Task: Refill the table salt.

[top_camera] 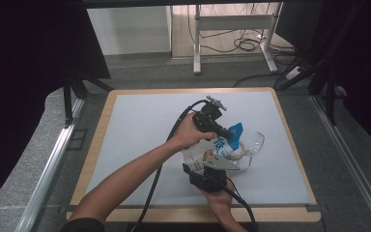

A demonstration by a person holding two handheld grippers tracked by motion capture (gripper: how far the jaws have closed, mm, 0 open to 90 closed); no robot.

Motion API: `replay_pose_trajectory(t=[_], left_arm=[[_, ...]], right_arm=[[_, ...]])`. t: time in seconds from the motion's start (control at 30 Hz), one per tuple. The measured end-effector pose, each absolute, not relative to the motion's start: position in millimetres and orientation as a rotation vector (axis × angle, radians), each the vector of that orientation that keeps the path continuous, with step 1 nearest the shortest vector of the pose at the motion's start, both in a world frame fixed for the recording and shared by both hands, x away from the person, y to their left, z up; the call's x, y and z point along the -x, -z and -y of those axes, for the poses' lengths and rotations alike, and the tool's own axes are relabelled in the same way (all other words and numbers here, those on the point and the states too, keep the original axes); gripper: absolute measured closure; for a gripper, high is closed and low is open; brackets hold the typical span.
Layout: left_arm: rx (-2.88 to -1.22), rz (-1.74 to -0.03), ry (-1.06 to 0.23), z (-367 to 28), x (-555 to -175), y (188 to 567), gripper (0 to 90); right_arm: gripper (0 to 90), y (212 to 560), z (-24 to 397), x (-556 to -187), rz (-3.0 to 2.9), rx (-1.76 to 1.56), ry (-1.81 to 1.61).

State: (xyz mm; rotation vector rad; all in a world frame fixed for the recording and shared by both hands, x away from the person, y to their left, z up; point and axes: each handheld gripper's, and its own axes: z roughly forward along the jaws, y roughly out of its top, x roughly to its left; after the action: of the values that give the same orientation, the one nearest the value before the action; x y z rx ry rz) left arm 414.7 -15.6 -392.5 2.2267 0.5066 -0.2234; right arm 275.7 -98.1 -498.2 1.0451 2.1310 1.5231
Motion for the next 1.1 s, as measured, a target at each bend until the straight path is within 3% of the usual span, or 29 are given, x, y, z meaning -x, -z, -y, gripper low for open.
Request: replay_pose_trajectory(t=[1.1], left_arm=[[-2.258, -0.518, 0.223, 23.2, -424.1, 390.5, 90.0]], right_arm=[[54.4, 496.3, 102.6, -283.8, -2.124, -1.079, -1.544]])
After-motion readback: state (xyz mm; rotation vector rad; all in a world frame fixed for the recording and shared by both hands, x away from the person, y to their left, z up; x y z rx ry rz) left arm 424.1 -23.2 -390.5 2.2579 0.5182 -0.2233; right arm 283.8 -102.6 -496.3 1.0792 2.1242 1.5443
